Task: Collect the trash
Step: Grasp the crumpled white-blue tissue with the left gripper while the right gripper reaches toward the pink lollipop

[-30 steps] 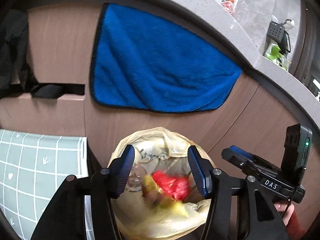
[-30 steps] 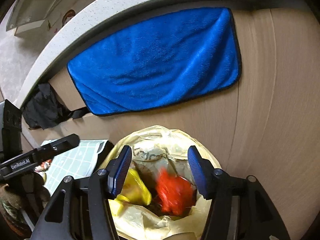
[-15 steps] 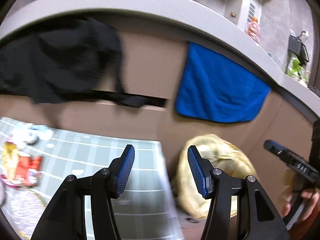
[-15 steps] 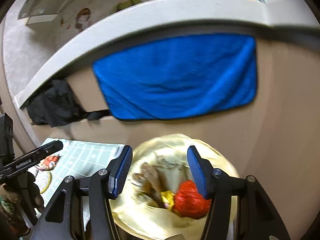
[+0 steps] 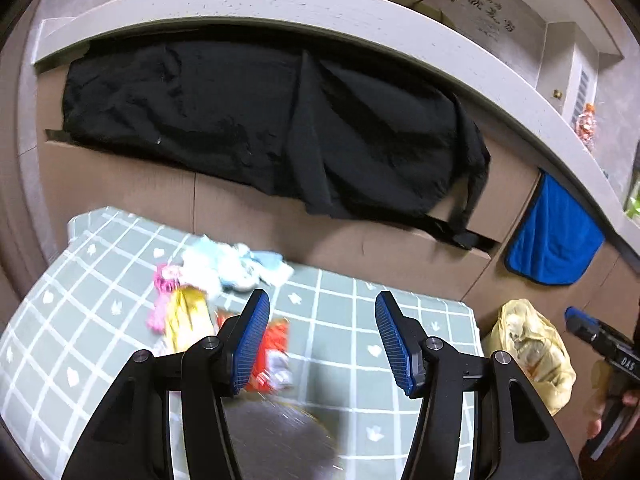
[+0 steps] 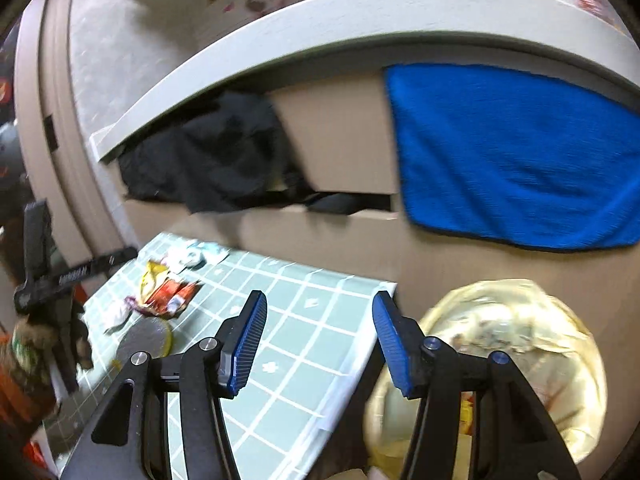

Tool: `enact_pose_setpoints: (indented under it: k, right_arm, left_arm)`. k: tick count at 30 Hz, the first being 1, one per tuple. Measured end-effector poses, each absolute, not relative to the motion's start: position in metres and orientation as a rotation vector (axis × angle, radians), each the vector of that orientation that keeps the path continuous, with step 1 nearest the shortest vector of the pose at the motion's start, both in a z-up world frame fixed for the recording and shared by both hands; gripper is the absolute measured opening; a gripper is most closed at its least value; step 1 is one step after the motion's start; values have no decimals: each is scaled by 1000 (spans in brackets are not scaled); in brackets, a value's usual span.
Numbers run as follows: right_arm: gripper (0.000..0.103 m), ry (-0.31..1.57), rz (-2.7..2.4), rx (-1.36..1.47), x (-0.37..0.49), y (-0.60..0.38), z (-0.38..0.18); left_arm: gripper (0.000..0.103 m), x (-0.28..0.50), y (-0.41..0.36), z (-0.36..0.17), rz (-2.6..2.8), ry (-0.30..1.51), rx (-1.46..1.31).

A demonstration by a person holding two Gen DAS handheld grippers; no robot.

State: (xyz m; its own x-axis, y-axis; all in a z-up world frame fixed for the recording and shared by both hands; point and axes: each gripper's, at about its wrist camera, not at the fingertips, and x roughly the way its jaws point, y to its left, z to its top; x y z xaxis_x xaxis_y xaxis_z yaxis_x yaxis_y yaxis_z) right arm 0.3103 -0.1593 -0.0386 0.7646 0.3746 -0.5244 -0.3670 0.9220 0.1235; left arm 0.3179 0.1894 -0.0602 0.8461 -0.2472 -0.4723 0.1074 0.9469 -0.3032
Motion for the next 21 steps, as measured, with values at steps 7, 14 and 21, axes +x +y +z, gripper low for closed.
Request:
enact_pose_setpoints:
  k: [7, 14, 21]
  right_arm:
    - [53, 636, 464, -25, 321, -125, -56]
    - [52, 672, 474, -51, 331, -104, -67]
    - [52, 687, 490, -75, 330, -97, -71]
  left_arm:
    - [57, 400, 219, -73, -261, 680, -88]
    - [57, 476, 240, -110, -225, 856, -132]
    - [55, 475, 232, -136, -183, 947, -116]
